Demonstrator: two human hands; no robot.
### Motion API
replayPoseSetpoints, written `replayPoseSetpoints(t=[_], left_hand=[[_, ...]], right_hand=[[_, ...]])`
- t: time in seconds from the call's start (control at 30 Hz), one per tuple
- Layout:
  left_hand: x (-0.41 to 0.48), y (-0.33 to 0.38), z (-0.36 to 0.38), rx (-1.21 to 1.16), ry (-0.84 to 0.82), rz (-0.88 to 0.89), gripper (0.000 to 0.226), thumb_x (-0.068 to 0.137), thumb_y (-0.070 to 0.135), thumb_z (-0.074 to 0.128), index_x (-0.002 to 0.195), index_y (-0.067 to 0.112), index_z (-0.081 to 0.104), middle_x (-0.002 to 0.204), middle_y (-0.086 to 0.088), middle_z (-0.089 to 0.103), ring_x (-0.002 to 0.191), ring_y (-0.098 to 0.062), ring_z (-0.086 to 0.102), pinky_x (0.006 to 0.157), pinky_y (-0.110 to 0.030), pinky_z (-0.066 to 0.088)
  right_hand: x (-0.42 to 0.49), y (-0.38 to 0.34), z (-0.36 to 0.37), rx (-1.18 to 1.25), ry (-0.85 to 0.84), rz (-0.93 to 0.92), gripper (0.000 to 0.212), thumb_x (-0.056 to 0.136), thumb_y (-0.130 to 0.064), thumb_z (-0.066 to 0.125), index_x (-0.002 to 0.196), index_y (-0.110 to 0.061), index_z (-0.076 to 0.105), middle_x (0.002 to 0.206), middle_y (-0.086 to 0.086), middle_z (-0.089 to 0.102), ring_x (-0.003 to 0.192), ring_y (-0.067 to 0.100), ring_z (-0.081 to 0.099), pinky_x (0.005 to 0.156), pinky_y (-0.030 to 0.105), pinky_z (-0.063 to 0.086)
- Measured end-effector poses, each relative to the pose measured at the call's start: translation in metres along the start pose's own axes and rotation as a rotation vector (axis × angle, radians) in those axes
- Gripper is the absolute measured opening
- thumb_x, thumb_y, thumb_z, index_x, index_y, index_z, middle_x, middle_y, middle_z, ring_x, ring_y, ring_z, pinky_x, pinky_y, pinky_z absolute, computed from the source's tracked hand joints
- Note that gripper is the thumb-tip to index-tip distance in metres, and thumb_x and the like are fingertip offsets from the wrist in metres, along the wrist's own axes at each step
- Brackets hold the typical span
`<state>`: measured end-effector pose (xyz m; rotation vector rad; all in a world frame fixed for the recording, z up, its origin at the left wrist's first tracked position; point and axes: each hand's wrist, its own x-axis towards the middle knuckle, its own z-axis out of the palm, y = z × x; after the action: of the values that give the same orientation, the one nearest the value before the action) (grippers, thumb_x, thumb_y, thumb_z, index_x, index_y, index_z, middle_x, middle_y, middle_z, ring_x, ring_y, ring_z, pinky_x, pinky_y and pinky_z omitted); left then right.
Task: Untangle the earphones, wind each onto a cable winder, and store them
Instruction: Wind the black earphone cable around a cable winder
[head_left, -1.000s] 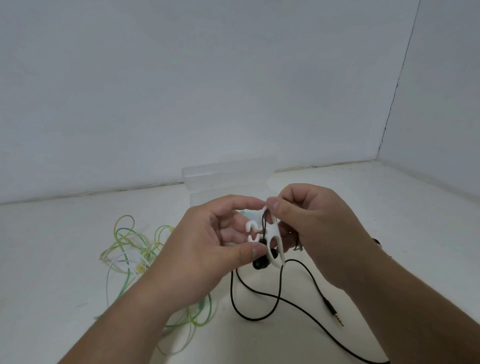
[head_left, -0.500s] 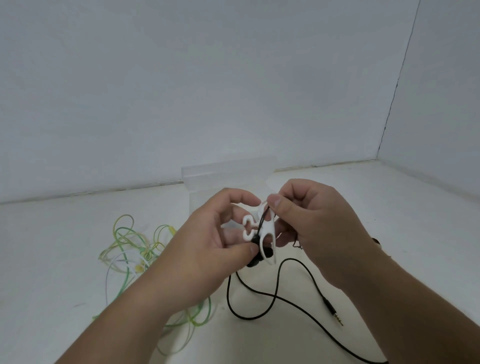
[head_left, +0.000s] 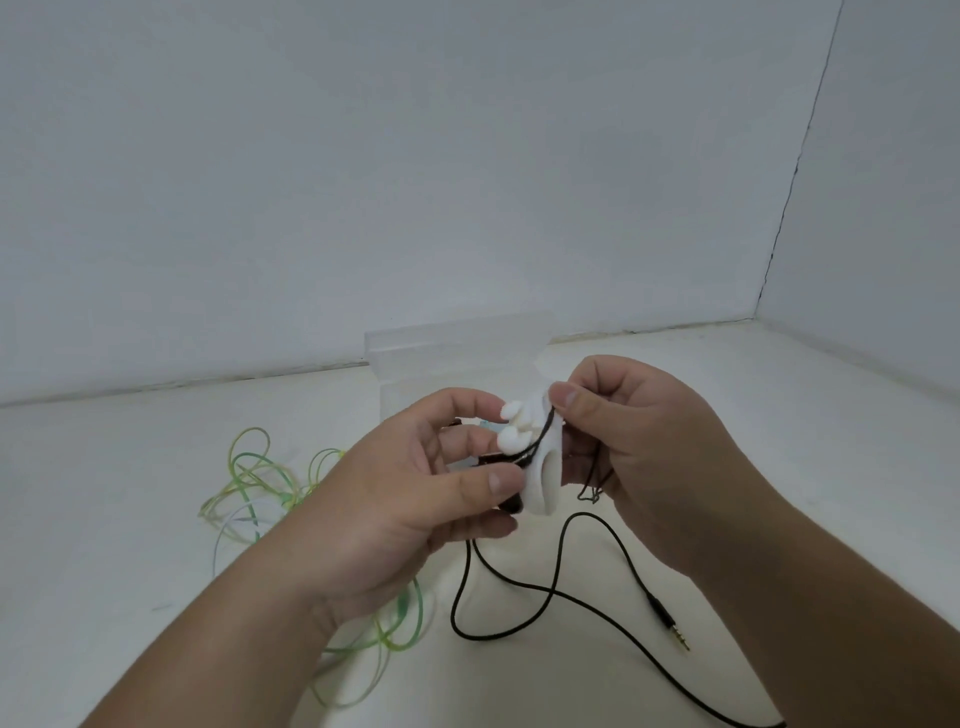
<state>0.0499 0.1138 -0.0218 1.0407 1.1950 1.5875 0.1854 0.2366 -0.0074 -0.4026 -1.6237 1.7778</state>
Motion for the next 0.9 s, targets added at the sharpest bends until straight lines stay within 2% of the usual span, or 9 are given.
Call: replayPoseSetpoints(t=[0.17, 0.3, 0.37, 0.47, 0.57, 0.7, 0.77, 0.83, 0.9], left_hand=[[0.002, 0.001, -0.005, -0.174, 0.034, -0.082, 0.035, 0.069, 0.005, 0.08, 0.103, 0.007, 0.072, 0.096, -0.019, 0.068, 0.08, -0.025, 0.067, 0.069, -0.033, 0.059], [0.002, 0.0, -0.01, -0.26, -0.002, -0.178, 0.059, 0.055, 0.008, 0.093, 0.109, 0.004, 0.071, 0.108, -0.023, 0.063, 0.092, -0.03, 0.061, 0.077, -0.035, 0.057], [0.003, 0.0, -0.009, -0.289, 0.014, -0.226, 0.047, 0.062, 0.004, 0.086, 0.107, 0.003, 0.071, 0.104, -0.023, 0.063, 0.081, -0.026, 0.063, 0.069, -0.031, 0.057], [0.004, 0.002, -0.002, -0.278, 0.05, -0.251, 0.026, 0.069, 0.005, 0.076, 0.095, 0.006, 0.075, 0.088, -0.017, 0.061, 0.063, -0.018, 0.06, 0.058, -0.026, 0.053], [0.003, 0.001, 0.003, -0.194, 0.105, -0.214, 0.019, 0.072, 0.007, 0.075, 0.091, 0.009, 0.076, 0.083, -0.015, 0.061, 0.058, -0.016, 0.056, 0.055, -0.024, 0.05], [0.004, -0.003, 0.004, -0.039, 0.211, -0.145, 0.027, 0.083, 0.014, 0.069, 0.109, 0.005, 0.068, 0.106, -0.031, 0.066, 0.078, -0.027, 0.063, 0.064, -0.031, 0.057], [0.005, -0.005, 0.006, -0.014, 0.271, -0.125, 0.02, 0.094, 0.014, 0.059, 0.11, 0.006, 0.067, 0.115, -0.028, 0.067, 0.086, -0.032, 0.065, 0.066, -0.033, 0.059], [0.005, -0.006, 0.008, 0.019, 0.332, -0.069, 0.02, 0.1, 0.019, 0.053, 0.107, 0.008, 0.068, 0.109, -0.023, 0.07, 0.085, -0.03, 0.068, 0.067, -0.032, 0.058], [0.005, -0.006, 0.008, 0.088, 0.345, 0.047, 0.02, 0.096, 0.029, 0.061, 0.107, 0.015, 0.069, 0.103, -0.014, 0.071, 0.085, -0.023, 0.071, 0.071, -0.031, 0.057]], right_hand=[[0.004, 0.003, -0.003, -0.031, 0.01, -0.031, 0.023, 0.097, -0.005, 0.055, 0.074, -0.003, 0.052, 0.063, 0.008, 0.064, 0.054, 0.019, 0.06, 0.055, 0.032, 0.053], [0.002, 0.002, -0.001, -0.074, 0.005, -0.074, 0.024, 0.097, -0.002, 0.055, 0.073, -0.002, 0.052, 0.063, 0.009, 0.065, 0.055, 0.02, 0.062, 0.055, 0.032, 0.056], [0.001, 0.002, 0.0, -0.11, 0.004, -0.101, 0.025, 0.096, -0.001, 0.056, 0.071, -0.003, 0.053, 0.064, 0.009, 0.065, 0.056, 0.02, 0.063, 0.056, 0.031, 0.055], [0.001, 0.003, 0.002, -0.156, 0.005, -0.111, 0.024, 0.095, -0.001, 0.057, 0.072, -0.002, 0.053, 0.065, 0.011, 0.064, 0.056, 0.021, 0.062, 0.056, 0.029, 0.053], [0.001, 0.004, 0.002, -0.205, 0.015, -0.092, 0.023, 0.095, -0.001, 0.058, 0.072, -0.001, 0.052, 0.064, 0.012, 0.062, 0.057, 0.023, 0.062, 0.056, 0.031, 0.054], [0.002, 0.005, 0.0, -0.228, 0.075, -0.037, 0.025, 0.096, -0.003, 0.058, 0.071, -0.002, 0.052, 0.06, 0.005, 0.066, 0.055, 0.022, 0.064, 0.06, 0.039, 0.059], [0.002, 0.006, -0.001, -0.241, 0.104, -0.009, 0.024, 0.096, -0.004, 0.059, 0.075, 0.005, 0.05, 0.06, 0.007, 0.067, 0.054, 0.022, 0.065, 0.062, 0.041, 0.06], [0.003, 0.007, -0.001, -0.258, 0.129, 0.009, 0.026, 0.096, -0.005, 0.06, 0.079, 0.01, 0.048, 0.06, 0.008, 0.066, 0.053, 0.023, 0.065, 0.064, 0.044, 0.061], [0.003, 0.008, -0.001, -0.281, 0.145, 0.018, 0.025, 0.095, -0.006, 0.06, 0.079, 0.009, 0.048, 0.061, 0.007, 0.068, 0.052, 0.022, 0.065, 0.065, 0.045, 0.061]])
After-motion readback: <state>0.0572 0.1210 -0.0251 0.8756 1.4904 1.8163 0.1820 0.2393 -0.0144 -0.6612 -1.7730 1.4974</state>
